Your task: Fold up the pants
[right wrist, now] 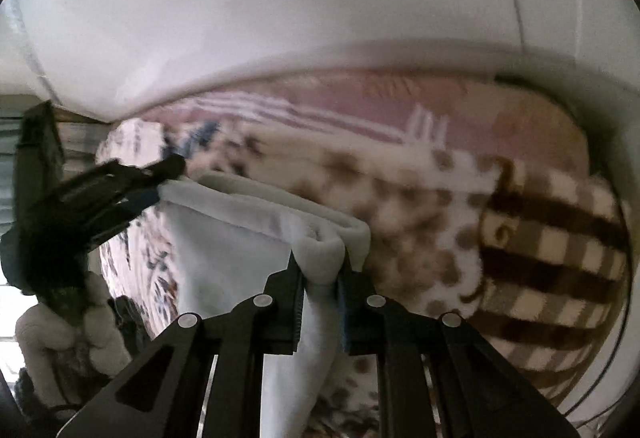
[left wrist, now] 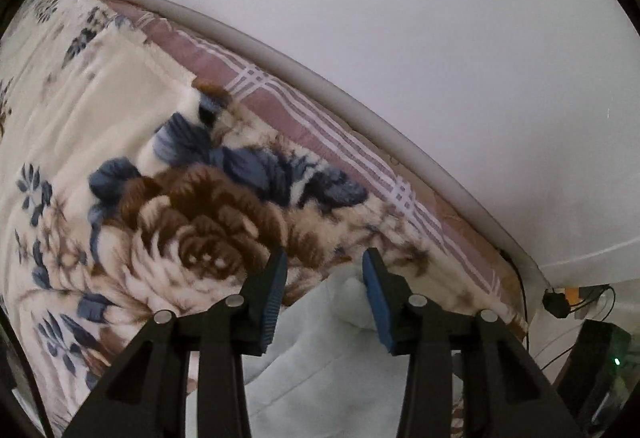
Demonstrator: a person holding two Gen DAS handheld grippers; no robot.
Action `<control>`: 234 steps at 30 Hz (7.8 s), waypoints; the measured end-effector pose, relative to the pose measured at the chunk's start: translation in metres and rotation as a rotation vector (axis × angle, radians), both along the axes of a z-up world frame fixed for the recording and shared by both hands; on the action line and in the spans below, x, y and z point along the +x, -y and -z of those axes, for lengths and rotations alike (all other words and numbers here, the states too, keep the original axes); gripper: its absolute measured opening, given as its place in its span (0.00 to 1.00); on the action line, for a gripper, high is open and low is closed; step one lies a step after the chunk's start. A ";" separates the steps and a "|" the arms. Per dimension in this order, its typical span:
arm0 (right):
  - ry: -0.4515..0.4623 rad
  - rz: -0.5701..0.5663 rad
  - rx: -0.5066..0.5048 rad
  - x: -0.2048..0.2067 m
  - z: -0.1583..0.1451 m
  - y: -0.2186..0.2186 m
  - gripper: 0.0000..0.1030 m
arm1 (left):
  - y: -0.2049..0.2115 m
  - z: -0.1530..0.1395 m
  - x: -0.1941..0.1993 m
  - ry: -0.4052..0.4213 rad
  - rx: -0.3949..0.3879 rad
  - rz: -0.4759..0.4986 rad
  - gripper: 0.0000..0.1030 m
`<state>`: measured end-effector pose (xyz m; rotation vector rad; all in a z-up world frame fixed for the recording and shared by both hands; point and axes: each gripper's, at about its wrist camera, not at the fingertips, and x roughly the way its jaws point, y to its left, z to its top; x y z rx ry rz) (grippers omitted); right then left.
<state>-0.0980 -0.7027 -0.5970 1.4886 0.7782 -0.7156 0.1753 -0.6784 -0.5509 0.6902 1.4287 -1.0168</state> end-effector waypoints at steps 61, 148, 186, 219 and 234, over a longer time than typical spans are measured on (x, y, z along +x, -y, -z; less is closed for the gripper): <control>0.020 -0.615 -0.538 0.216 -0.156 -0.314 0.22 | -0.558 -0.057 0.075 0.196 0.015 -0.819 0.98; -0.250 -1.306 -0.226 0.314 -0.078 -0.584 0.68 | -0.891 0.019 0.100 -0.124 -0.346 -1.678 0.86; -0.098 -1.326 -0.115 0.296 -0.091 -0.610 0.65 | -0.902 -0.001 0.094 -0.114 -0.388 -1.661 0.36; -0.263 -0.786 -0.135 0.218 -0.093 -0.333 0.65 | -0.565 -0.185 0.032 0.336 -0.351 -0.901 0.20; -0.352 -0.644 -0.070 0.092 -0.069 -0.146 0.67 | -0.334 -0.055 -0.073 0.439 0.039 -0.430 0.48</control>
